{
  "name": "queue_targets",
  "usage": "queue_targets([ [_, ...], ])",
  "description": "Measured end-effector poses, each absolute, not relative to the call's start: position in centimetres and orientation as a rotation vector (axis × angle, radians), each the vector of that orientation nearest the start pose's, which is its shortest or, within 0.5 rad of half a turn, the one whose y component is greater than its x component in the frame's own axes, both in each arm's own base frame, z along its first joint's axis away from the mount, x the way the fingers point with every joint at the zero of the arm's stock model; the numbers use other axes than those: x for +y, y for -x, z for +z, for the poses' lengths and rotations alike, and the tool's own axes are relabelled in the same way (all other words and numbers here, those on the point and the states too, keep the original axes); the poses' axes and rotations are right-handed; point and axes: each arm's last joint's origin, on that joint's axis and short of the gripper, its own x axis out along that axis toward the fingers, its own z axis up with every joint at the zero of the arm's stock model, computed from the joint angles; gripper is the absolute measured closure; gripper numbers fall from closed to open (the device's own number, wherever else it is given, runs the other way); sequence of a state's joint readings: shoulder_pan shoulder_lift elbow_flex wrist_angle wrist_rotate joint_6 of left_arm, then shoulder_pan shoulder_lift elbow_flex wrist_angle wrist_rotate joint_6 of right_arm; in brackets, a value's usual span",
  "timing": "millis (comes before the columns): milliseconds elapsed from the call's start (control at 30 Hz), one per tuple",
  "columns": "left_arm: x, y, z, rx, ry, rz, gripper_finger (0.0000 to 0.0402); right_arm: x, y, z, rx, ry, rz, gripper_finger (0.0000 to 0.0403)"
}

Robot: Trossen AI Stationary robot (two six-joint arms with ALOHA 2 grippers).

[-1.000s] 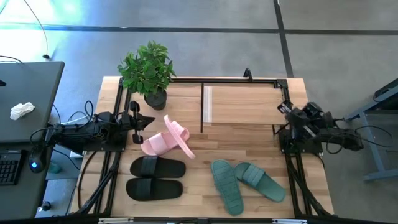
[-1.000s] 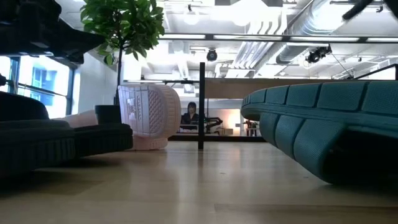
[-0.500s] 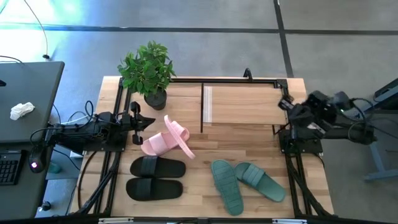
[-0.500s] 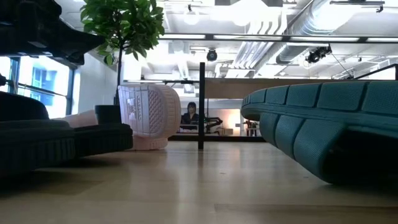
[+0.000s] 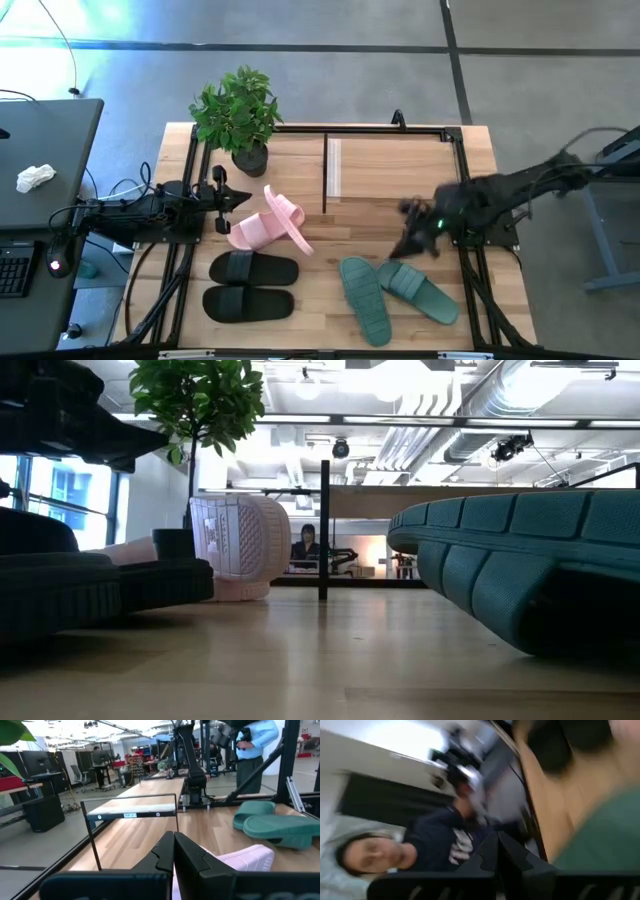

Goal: Pick and place slides into the shelf
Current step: Put the right green slide under the shelf

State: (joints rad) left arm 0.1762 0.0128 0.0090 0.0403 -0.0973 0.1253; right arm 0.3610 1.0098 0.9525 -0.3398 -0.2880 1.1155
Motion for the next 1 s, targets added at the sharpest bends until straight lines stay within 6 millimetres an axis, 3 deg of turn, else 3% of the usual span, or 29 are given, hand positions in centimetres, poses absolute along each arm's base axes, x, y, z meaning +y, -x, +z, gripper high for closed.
queue_targets([
  [133, 2.0, -9.6, 17.0, -0.023, -0.126, 0.285, 0.0401, 12.3, -19.6, 30.9, 0.955, -1.075, 0.178, 0.0403],
  [367, 2.1, -9.5, 17.1, -0.029, -0.125, 0.309, 0.0401, 17.5, -16.4, 26.1, 1.298, -1.026, -0.179, 0.0403],
  [533, 2.1, -9.5, 17.0, -0.028, -0.125, 0.31, 0.0401, 19.3, -14.1, 23.2, 1.55, -0.998, -0.493, 0.0403],
  [633, 2.1, -9.5, 17.0, -0.028, -0.125, 0.311, 0.0401, 20.4, -13.1, 21.9, 1.593, -0.954, -0.604, 0.0403],
  [833, 2.1, -9.5, 17.0, -0.025, -0.14, 0.32, 0.0401, 22.1, -12.2, 19.5, 1.604, -0.811, -0.685, 0.0403],
  [1000, 2.1, -9.5, 17.0, -0.023, -0.149, 0.323, 0.0401, 22.6, -12.0, 17.7, 1.65, -0.622, -0.649, 0.0403],
])
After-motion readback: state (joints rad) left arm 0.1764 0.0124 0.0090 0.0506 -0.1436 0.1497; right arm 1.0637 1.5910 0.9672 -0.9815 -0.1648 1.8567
